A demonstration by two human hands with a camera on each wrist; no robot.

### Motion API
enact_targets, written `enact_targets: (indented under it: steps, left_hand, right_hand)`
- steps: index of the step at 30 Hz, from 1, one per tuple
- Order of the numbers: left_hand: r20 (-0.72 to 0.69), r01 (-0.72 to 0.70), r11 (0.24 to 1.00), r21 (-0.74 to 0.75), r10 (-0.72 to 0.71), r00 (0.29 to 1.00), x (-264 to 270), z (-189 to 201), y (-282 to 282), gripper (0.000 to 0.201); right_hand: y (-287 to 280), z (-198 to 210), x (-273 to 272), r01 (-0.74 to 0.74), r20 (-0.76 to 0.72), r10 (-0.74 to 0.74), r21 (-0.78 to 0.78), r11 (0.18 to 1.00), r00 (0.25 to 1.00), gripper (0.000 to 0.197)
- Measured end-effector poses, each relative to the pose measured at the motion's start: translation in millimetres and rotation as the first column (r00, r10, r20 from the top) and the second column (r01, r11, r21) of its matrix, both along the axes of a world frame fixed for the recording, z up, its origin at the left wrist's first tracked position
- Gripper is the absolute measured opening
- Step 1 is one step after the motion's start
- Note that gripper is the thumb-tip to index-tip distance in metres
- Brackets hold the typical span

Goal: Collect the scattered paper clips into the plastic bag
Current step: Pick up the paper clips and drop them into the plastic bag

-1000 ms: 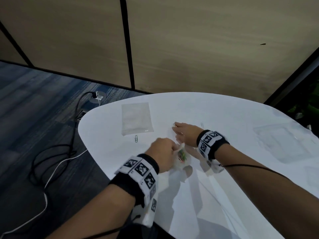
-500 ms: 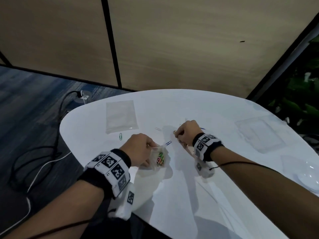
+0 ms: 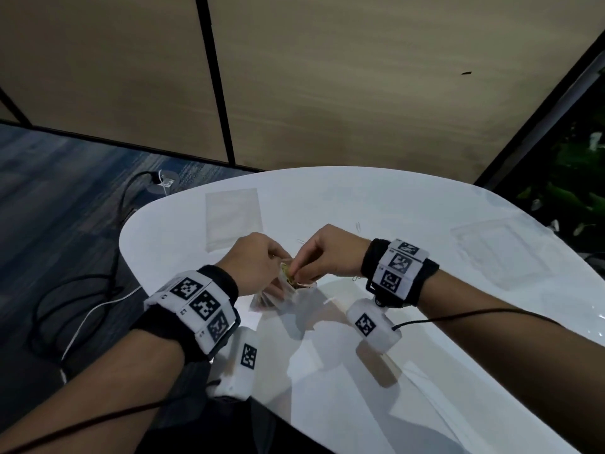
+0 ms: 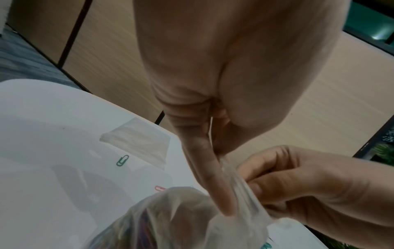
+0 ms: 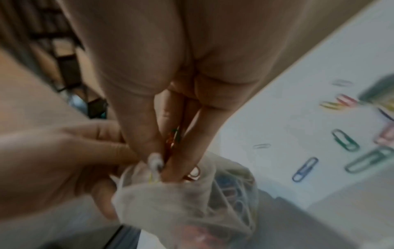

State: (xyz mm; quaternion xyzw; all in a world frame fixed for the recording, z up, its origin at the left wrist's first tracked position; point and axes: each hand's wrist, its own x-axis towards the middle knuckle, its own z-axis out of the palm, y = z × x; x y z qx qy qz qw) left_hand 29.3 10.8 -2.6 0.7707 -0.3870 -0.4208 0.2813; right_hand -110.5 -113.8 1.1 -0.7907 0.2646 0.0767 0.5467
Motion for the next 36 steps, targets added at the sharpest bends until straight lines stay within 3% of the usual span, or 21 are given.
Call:
enact_targets:
  steps: [2, 4, 9, 13, 14, 15, 17, 18, 22, 24, 25, 32, 36]
  left_hand:
    - [-0.01, -0.024, 1.0, 0.005, 0.024, 1.0, 6, 3, 4, 0.029]
    - [-0.047, -0.062, 0.998, -0.004, 0.062, 0.997, 13, 8, 9, 0.029]
    - [-0.078, -0.158, 0.987, -0.024, 0.156, 0.985, 33, 22, 29, 0.03]
    - [-0.056, -0.222, 0.975, -0.028, 0.22, 0.974, 52, 29, 46, 0.03]
    - [-0.06, -0.242, 0.97, -0.028, 0.241, 0.969, 59, 30, 51, 0.03]
    - [-0.067, -0.265, 0.964, -0.028, 0.262, 0.963, 66, 32, 56, 0.029]
    - [-0.061, -0.311, 0.95, -0.036, 0.308, 0.949, 80, 35, 66, 0.028]
    - [-0.053, -0.332, 0.942, -0.044, 0.33, 0.942, 87, 36, 70, 0.027]
    - [0.021, -0.399, 0.916, -0.04, 0.4, 0.916, 101, 30, 75, 0.03]
    - [0.061, -0.431, 0.902, -0.036, 0.432, 0.9, 104, 25, 73, 0.033]
    - [0.074, -0.442, 0.896, -0.037, 0.444, 0.893, 104, 23, 71, 0.034]
    - [0.135, -0.41, 0.911, -0.047, 0.413, 0.901, 95, 19, 60, 0.037]
    - [0.113, -0.38, 0.924, -0.039, 0.382, 0.917, 87, 19, 52, 0.037]
  right_hand:
    - [7, 4, 7, -0.083, -0.002, 0.084, -0.153, 0.985, 0.997, 0.016]
    - [10, 11, 14, -0.127, 0.016, 0.132, -0.186, 0.974, 0.991, 0.016]
    - [6, 22, 34, -0.129, 0.227, 0.114, 0.051, 0.99, 0.967, 0.019]
    - [-2, 13, 54, 0.041, 0.27, -0.076, 0.135, 0.99, 0.96, 0.022]
    - [-6, 6, 59, 0.094, 0.25, -0.104, 0.055, 0.994, 0.963, 0.025]
    - [-9, -4, 64, 0.114, 0.206, -0.087, -0.121, 0.986, 0.975, 0.03]
    - [-8, -26, 74, -0.025, 0.028, 0.047, -0.535, 0.844, 0.999, 0.035]
    - [-2, -36, 80, -0.135, -0.066, 0.121, -0.639, 0.757, 0.99, 0.036]
    - [35, -84, 106, -0.476, -0.277, 0.407, -0.686, 0.55, 0.87, 0.05]
    - [51, -104, 115, -0.548, -0.357, 0.458, -0.734, 0.401, 0.814, 0.06]
    - [57, -111, 117, -0.564, -0.394, 0.444, -0.739, 0.367, 0.805, 0.065]
    - [26, -123, 74, -0.591, -0.477, 0.376, -0.749, 0.299, 0.795, 0.081]
    - [-14, -119, 28, -0.508, -0.458, 0.22, -0.796, 0.33, 0.861, 0.084]
